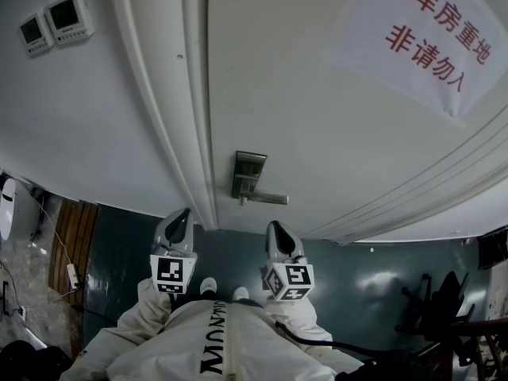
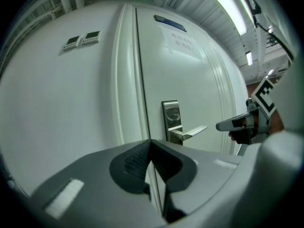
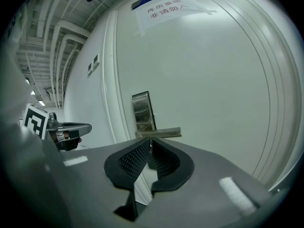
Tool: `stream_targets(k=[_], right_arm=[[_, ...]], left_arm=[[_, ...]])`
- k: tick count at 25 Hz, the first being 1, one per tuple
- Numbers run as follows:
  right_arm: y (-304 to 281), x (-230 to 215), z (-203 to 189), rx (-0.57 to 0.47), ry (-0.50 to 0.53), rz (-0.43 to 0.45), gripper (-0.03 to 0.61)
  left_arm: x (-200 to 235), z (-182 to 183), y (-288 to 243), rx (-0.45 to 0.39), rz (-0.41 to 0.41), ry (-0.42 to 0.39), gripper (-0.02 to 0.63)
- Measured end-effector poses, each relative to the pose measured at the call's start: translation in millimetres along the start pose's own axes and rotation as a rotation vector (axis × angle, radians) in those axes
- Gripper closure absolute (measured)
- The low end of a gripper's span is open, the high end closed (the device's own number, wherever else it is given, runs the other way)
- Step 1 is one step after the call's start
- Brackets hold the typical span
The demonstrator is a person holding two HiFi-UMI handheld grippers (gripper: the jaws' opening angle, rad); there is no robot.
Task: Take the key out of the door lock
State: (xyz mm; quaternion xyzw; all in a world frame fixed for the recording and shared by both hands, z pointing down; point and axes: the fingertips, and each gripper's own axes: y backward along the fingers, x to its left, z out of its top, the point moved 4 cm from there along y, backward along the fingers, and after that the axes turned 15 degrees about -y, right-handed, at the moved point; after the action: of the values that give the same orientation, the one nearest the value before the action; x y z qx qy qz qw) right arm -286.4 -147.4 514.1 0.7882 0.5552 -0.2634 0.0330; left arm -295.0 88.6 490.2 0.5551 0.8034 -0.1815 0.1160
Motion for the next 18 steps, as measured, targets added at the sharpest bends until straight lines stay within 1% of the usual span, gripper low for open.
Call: stream_targets(k=[5,9,16,18], right_arm=[[-7,1,-7,0.026,-0.043,0.020,0.534],[-15,0,-14,0.043,-0.131,0.052,0.490],[-29,-8,-32,0.091,-0.420,0.120,0.472],[-34,-12,-39,0.103,-0.541,0.142,0.472]], left_arm=[[3,-2,0,0.006,0.002,-0.002,0.614],[5,-4,0,0.010,0.003,0.002,0.614],[9,-7,0,0.021,0.007,-0.007,0.614],[10,-8,1,0.025,0.007,-0.009,0.614]])
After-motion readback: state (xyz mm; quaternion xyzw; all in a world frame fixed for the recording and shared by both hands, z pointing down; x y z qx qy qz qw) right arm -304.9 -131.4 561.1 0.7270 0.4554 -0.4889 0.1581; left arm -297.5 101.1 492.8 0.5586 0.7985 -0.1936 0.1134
